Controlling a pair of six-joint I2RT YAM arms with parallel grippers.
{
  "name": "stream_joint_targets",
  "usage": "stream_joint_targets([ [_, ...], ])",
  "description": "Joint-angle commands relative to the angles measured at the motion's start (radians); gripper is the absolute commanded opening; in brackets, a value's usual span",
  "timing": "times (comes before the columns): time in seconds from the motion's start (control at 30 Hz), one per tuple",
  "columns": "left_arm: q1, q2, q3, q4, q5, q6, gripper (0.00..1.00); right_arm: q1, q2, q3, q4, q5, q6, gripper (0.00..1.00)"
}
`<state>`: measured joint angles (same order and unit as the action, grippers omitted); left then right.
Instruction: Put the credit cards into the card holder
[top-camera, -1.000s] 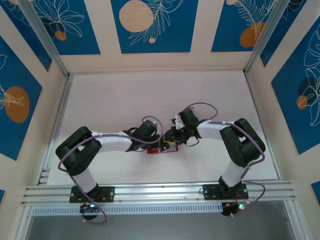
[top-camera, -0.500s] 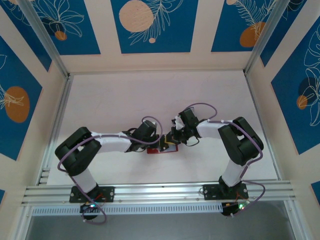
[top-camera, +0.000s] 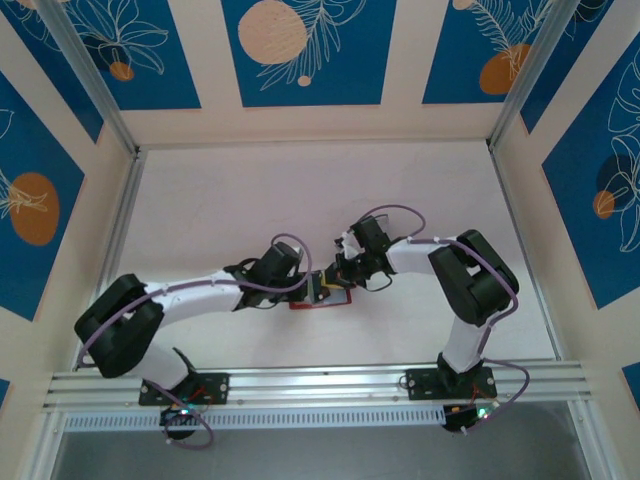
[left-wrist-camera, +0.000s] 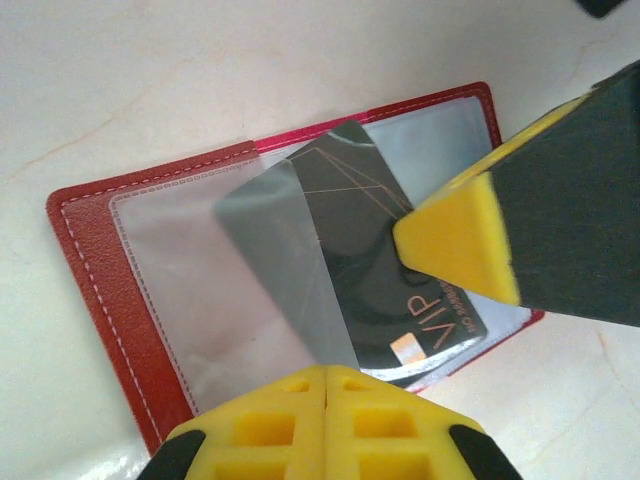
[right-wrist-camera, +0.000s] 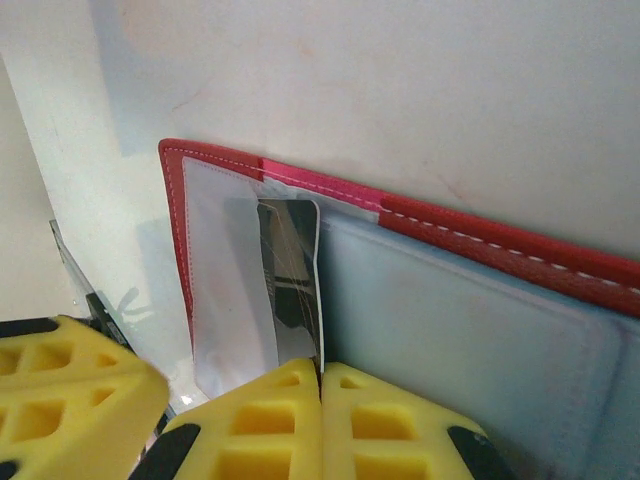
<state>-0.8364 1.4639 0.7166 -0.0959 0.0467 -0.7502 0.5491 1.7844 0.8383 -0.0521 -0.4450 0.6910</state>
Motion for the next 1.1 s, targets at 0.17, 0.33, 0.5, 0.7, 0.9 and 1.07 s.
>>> stream_joint_targets([
  [0.17, 0.03, -0.017, -0.045, -0.175, -0.12, -0.021, 0.0, 0.017, 0.02, 0.009, -0.025, 0.028, 0.016, 0.0],
  [0.33, 0.03, 0.013, -0.065, -0.157, -0.125, -0.011, 0.0, 0.02, 0.016, -0.007, 0.003, 0.044, 0.041, 0.0],
  [0.5, 0.03, 0.054, -0.078, -0.123, -0.111, 0.001, 0.0, 0.04, 0.014, -0.029, 0.044, 0.074, 0.078, 0.0],
  [0.7, 0.026, 0.1, -0.09, -0.097, -0.105, 0.003, 0.0, 0.079, -0.009, -0.064, 0.083, 0.131, 0.128, 0.0],
  [0.9, 0.019, 0.114, -0.095, -0.082, -0.102, 0.004, 0.0, 0.112, -0.031, -0.097, 0.134, 0.171, 0.175, 0.0],
  [1.07, 0.017, 0.126, -0.096, -0.066, -0.096, 0.0, 0.0, 0.149, -0.017, -0.092, 0.162, 0.195, 0.193, 0.0],
])
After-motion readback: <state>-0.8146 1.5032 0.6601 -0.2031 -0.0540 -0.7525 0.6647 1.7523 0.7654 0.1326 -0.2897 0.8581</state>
